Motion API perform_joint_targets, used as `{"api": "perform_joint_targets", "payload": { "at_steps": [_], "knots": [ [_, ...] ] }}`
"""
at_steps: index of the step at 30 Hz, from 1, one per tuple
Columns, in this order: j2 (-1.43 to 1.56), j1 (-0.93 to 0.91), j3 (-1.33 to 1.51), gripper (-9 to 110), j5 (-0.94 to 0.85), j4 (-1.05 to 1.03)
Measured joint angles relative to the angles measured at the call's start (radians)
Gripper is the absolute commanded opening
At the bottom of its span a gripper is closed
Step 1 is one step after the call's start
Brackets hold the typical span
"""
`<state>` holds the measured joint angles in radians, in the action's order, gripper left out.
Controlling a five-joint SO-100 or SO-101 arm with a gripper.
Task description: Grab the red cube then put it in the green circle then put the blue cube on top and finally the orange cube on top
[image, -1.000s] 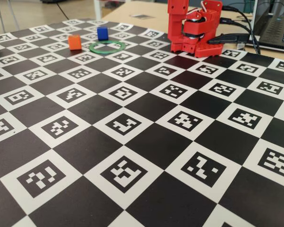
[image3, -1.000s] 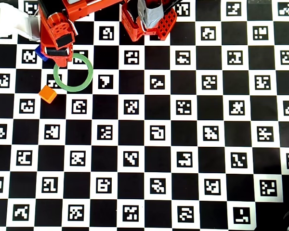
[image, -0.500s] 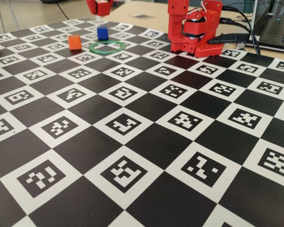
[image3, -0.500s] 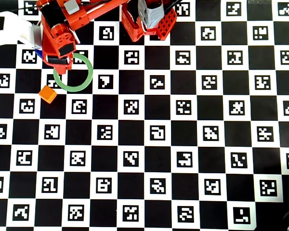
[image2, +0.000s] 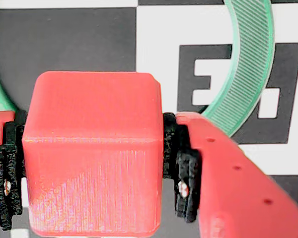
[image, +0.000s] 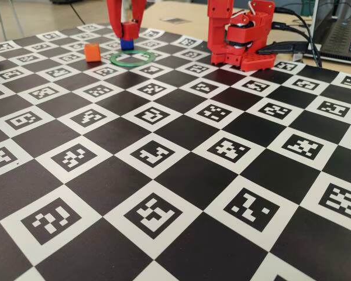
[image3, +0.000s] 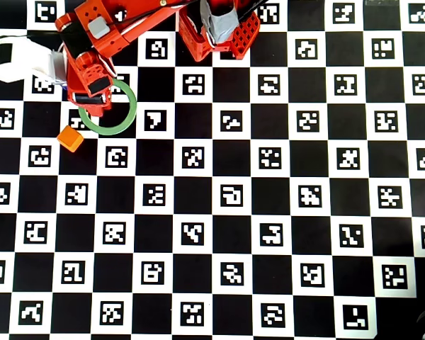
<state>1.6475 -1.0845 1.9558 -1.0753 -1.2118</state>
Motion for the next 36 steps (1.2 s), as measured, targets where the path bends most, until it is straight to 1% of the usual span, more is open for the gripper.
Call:
{"api": "perform_joint_targets", "payload": {
  "at_steps": [20,36],
  "knots": [
    [-0.025,-0.006,0.092,1,0.0,0.12],
    [-0.025,-0.028,0.095,1,-0.008,0.124]
  ]
}}
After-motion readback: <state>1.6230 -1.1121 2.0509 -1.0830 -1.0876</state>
